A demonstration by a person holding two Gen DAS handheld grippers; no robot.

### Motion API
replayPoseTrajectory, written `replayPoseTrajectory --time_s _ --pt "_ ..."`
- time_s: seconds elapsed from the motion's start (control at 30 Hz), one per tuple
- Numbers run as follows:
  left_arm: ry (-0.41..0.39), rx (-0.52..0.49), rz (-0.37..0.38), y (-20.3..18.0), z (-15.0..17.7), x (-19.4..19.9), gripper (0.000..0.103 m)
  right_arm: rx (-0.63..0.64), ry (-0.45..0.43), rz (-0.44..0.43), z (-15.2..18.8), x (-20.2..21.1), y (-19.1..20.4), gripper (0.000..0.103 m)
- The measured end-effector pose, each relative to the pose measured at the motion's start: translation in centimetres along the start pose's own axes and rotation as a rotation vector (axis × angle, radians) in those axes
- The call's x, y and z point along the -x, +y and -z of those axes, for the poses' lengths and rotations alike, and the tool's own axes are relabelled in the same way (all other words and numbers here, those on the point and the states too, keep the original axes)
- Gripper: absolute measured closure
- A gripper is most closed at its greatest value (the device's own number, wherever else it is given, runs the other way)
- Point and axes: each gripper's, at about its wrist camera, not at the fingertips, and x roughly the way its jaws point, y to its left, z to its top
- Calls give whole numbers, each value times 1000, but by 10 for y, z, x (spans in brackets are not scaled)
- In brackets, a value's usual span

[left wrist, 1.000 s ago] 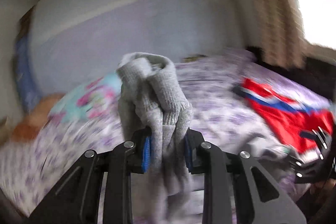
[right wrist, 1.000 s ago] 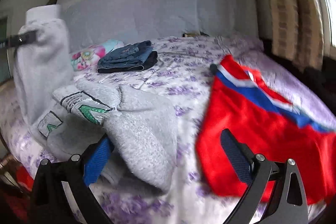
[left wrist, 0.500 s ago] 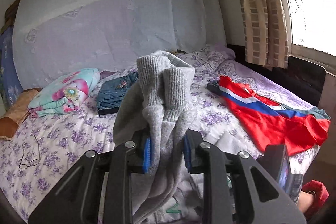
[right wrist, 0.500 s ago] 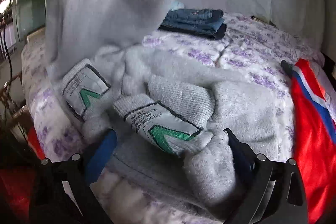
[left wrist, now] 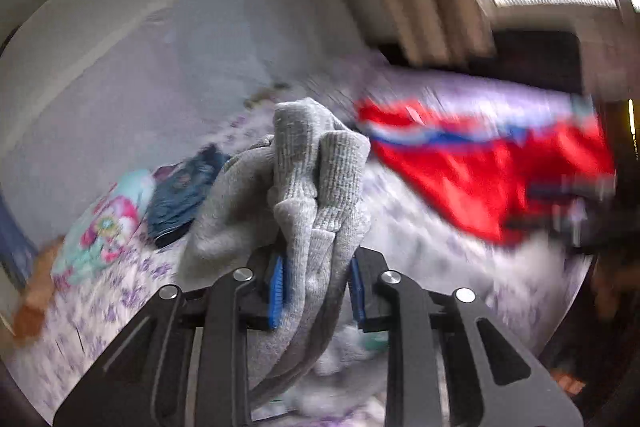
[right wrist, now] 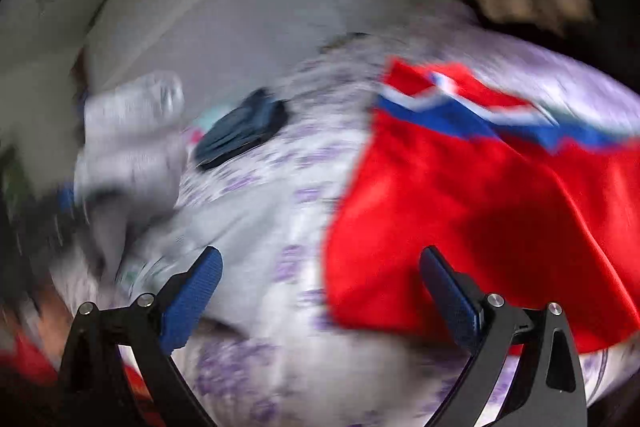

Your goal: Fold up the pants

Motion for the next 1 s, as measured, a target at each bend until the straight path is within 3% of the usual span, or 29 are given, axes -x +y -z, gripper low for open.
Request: replayPoseTrajectory --time_s 0.07,0.1,0.17,0.23,0.3,0.33,0.43,0.53,0.7,0.83,0.9,0.93,0.97,1.0 --pt "130 -167 17 -47 19 -38 75 -25 -4 -12 2 -3 -6 3" --pt "149 -211 -1 -59 27 -45 74 -5 -9 -2 3 -3 -3 3" --pt "67 -336 -128 -86 46 -42 69 47 -7 9 5 -5 6 3" --pt "23 -415 -197 -97 54 -32 59 81 -8 2 7 -5 14 3" --pt "-15 -411 -200 -92 55 -21 28 101 -18 2 9 -5 19 4" --pt "-54 -385 -196 -86 54 -10 7 106 -21 -1 9 -7 21 4" --pt "-103 -344 -116 -71 54 15 4 116 -39 -6 6 1 29 4" --pt "-162 -334 -140 -58 63 35 4 125 -55 -5 -5 4 40 4" --pt "-111 -156 -162 -2 65 39 4 227 -107 -37 -33 7 88 3" --pt "14 136 -134 79 56 20 4 325 -133 -36 -45 -4 135 4" --pt "117 274 -38 112 58 -2 4 369 -98 -7 -44 -22 150 3" --pt "199 332 59 123 65 -22 4 387 -58 19 -40 -34 153 3" --pt "274 360 137 126 71 -41 4 423 19 69 -33 -53 154 3" --pt "359 376 201 121 86 -64 4 501 193 168 -10 -92 150 4"
